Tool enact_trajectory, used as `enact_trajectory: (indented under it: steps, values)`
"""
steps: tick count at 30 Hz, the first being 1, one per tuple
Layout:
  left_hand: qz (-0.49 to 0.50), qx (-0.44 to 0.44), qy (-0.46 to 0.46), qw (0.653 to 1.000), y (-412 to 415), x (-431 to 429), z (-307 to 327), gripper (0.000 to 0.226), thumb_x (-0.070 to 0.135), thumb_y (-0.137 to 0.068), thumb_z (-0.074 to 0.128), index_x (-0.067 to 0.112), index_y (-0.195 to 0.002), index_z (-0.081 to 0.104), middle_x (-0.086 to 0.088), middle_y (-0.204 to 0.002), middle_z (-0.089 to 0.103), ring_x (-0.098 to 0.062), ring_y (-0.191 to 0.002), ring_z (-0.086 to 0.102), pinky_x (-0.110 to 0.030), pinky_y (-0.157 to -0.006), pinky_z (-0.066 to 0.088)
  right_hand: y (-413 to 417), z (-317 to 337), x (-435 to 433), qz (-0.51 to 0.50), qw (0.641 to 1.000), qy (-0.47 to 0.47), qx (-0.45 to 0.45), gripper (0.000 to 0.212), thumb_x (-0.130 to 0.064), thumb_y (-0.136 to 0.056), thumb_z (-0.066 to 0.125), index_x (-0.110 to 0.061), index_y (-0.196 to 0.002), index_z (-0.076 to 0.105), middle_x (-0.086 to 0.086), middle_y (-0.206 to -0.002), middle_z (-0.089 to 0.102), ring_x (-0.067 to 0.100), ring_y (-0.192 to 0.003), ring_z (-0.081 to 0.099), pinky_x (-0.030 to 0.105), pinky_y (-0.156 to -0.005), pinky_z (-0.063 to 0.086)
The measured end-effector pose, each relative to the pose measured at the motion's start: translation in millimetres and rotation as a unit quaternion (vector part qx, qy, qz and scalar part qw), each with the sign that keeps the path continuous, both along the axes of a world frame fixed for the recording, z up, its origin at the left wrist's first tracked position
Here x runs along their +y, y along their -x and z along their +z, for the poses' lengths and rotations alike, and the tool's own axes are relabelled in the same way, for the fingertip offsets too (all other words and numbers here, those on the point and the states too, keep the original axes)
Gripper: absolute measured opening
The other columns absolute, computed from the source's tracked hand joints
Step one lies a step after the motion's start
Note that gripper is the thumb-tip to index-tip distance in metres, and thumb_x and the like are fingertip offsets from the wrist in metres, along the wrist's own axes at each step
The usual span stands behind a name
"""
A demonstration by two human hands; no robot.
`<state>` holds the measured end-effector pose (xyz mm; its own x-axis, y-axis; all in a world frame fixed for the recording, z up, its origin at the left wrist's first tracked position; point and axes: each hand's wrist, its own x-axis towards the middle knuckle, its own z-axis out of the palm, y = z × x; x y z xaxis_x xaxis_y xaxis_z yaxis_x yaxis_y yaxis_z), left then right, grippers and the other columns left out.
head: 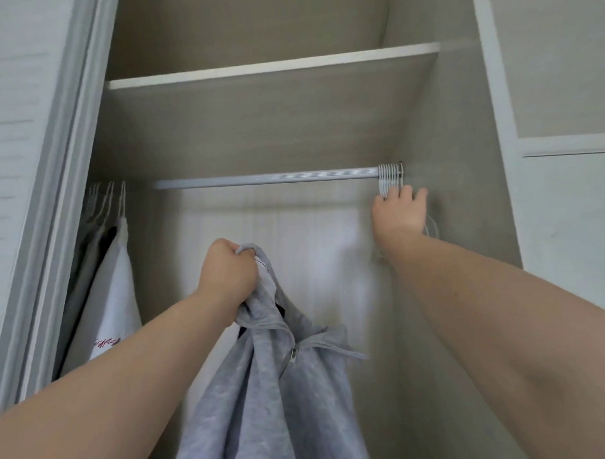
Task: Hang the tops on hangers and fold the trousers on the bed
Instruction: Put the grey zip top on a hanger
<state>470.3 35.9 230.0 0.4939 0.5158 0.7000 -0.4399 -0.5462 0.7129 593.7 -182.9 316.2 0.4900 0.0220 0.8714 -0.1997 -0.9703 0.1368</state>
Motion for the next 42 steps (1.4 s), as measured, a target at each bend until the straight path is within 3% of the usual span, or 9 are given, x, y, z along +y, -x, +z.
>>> enact_trajectory:
  steps: [6,13,21,24,27,30,33,38,42]
  values:
    - [-0.001,-0.008,-0.005,1.0,-30,2,11,0.039,0.006,-0.097,0.047,0.016,-0.061,0.034,-0.005,-0.058,0.033,-0.022,-0.056,0.032,-0.027,-0.048,0.025,-37,13,-9,0.023,0.999,-0.027,-0.03,0.041,-0.007,-0.098,0.039,-0.014,-0.133,0.058,0.012,-0.132,0.056,0.033,-0.122,0.051,0.038,-0.102,0.034]
    - [0.009,0.006,-0.001,1.0,-49,9,2,0.037,0.007,-0.097,0.048,0.013,-0.062,0.038,-0.005,-0.058,0.036,-0.021,-0.054,0.036,-0.025,-0.048,0.029,-50,31,-13,0.122,0.983,-0.132,-0.026,0.039,-0.008,-0.099,0.041,-0.007,-0.133,0.058,0.018,-0.135,0.052,0.04,-0.125,0.051,0.043,-0.101,0.04]
    - [0.007,-0.011,0.008,1.0,-36,8,7,0.021,0.007,-0.097,0.049,0.009,-0.077,0.048,-0.009,-0.073,0.044,-0.022,-0.069,0.042,-0.03,-0.058,0.035,-31,44,-8,0.196,0.956,-0.205,-0.079,0.037,-0.006,-0.098,0.04,-0.004,-0.132,0.054,0.02,-0.137,0.052,0.04,-0.128,0.049,0.043,-0.103,0.04]
    - [0.005,-0.022,0.012,1.0,-23,1,11,0.015,0.008,-0.099,0.049,0.01,-0.084,0.051,-0.01,-0.08,0.047,-0.022,-0.074,0.044,-0.031,-0.064,0.037,-4,44,-3,0.314,0.9,-0.298,-0.054,0.036,-0.006,-0.096,0.047,-0.001,-0.131,0.049,0.021,-0.137,0.053,0.042,-0.127,0.053,0.044,-0.1,0.045]
    - [-0.001,-0.023,0.013,1.0,-6,-7,11,0.019,0.009,-0.099,0.049,0.008,-0.08,0.052,-0.01,-0.077,0.047,-0.022,-0.072,0.046,-0.032,-0.064,0.038,22,35,3,0.414,0.814,-0.406,-0.024,0.039,-0.01,-0.097,0.05,0.002,-0.133,0.046,0.022,-0.136,0.055,0.039,-0.124,0.055,0.041,-0.098,0.046]
    - [-0.009,-0.016,0.01,1.0,15,-18,8,0.025,0.008,-0.098,0.049,0.009,-0.073,0.05,-0.01,-0.072,0.047,-0.022,-0.068,0.046,-0.031,-0.062,0.038,43,13,6,0.519,0.703,-0.484,0.054,0.038,-0.013,-0.1,0.042,0.004,-0.132,0.054,0.014,-0.098,0.06,0.029,-0.084,0.06,0.035,-0.075,0.053]
    - [-0.014,-0.021,0.01,1.0,40,-30,3,0.032,0.008,-0.097,0.05,0.013,-0.066,0.045,-0.006,-0.065,0.043,-0.021,-0.064,0.043,-0.029,-0.057,0.035,68,-28,4,0.592,0.59,-0.545,0.064,0.034,-0.006,-0.098,0.035,-0.003,-0.12,0.061,0.005,-0.068,0.038,0.017,-0.052,0.034,0.018,-0.043,0.029]
    - [-0.018,-0.02,0.017,0.999,89,-45,-25,0.02,0.006,-0.095,0.051,0.01,-0.074,0.052,-0.008,-0.071,0.045,-0.019,-0.065,0.044,-0.028,-0.055,0.034,129,-110,-17,0.644,0.545,-0.536,0.024,0.025,-0.015,-0.102,0.04,-0.024,-0.089,0.06,-0.002,-0.055,0.039,0.011,-0.041,0.033,0.019,-0.042,0.026]
    - [-0.019,0.019,0.029,0.999,123,-57,-60,0.023,0.009,-0.097,0.053,0.012,-0.073,0.051,-0.007,-0.07,0.051,-0.019,-0.066,0.049,-0.027,-0.057,0.038,184,-163,-41,0.669,0.463,-0.579,0.053,0.013,-0.016,-0.103,0.047,-0.021,-0.091,0.049,-0.007,-0.048,0.04,0.01,-0.038,0.03,0.019,-0.037,0.025]
